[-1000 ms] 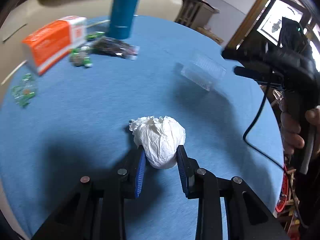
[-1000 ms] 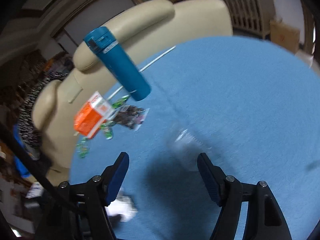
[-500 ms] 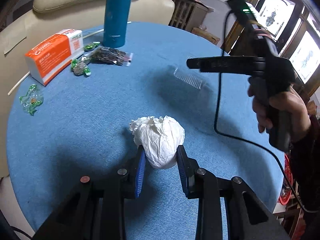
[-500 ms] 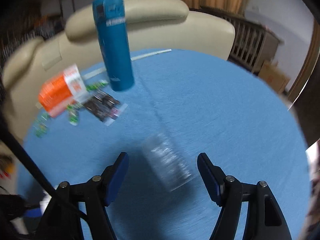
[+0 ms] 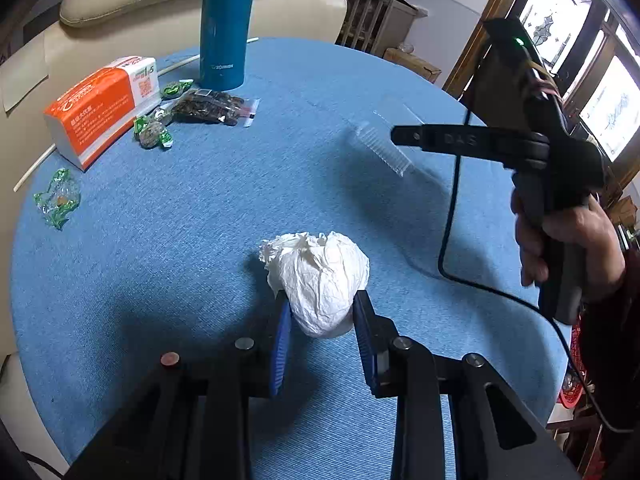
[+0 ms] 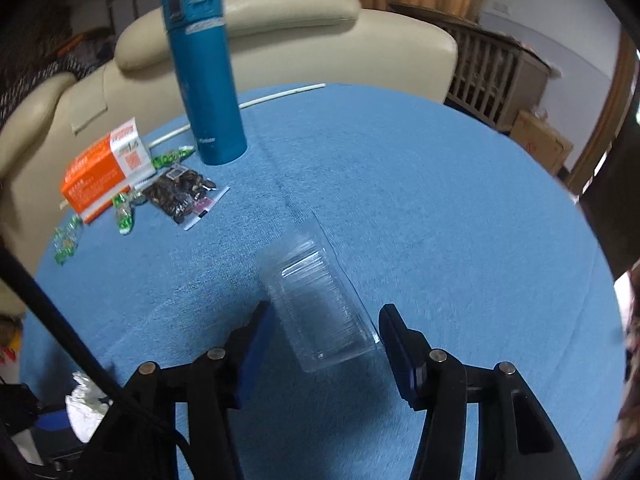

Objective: Collect trash
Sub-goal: 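Grasp the white crumpled plastic bag with the left tool while the right tool grasps the clear plastic tray, then lift the white bag and clear tray with both tools and hold them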

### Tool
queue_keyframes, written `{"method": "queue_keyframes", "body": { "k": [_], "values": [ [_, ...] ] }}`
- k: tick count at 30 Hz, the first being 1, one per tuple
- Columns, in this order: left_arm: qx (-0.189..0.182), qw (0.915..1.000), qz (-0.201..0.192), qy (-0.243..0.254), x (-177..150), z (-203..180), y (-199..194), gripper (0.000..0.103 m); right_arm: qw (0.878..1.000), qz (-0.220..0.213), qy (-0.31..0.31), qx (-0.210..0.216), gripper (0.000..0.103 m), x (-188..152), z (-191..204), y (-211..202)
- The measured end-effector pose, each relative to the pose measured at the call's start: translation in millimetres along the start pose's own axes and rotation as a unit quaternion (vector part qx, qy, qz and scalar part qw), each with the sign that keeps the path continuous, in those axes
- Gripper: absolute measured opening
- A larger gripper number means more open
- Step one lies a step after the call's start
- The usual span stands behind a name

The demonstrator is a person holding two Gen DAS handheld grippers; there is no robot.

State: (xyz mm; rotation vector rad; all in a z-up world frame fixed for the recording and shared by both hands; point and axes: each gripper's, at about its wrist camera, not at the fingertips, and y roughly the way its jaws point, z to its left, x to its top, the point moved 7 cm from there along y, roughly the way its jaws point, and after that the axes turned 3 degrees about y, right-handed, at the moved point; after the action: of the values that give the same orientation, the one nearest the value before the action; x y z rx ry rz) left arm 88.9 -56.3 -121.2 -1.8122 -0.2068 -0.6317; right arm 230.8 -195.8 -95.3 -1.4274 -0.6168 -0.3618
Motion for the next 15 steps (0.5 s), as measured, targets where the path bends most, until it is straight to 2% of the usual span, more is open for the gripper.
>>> {"method": "queue_keyframes", "body": {
  "k": [5,9,15],
  "values": [
    [-0.003,0.9999,-0.006,0.01,2.9,-12.5,-5.9,0.033,0.997,0.005,0.075,0.036,0.057,-22.1,-18.2,-20.7],
    [-0.006,0.9997,-0.014,0.02,3.9,-25.9,-13.5,0.033,0.988,0.007,0.138,0.074,0.057,-50.1,-32.8,-45.5],
    [-0.013,0.999,-0.03,0.032,4.2,-41.6,-30.9,0.033,0.978,-0.011,0.186,0.095,0.057,-87.6,-46.4,-87.9]
  ]
}}
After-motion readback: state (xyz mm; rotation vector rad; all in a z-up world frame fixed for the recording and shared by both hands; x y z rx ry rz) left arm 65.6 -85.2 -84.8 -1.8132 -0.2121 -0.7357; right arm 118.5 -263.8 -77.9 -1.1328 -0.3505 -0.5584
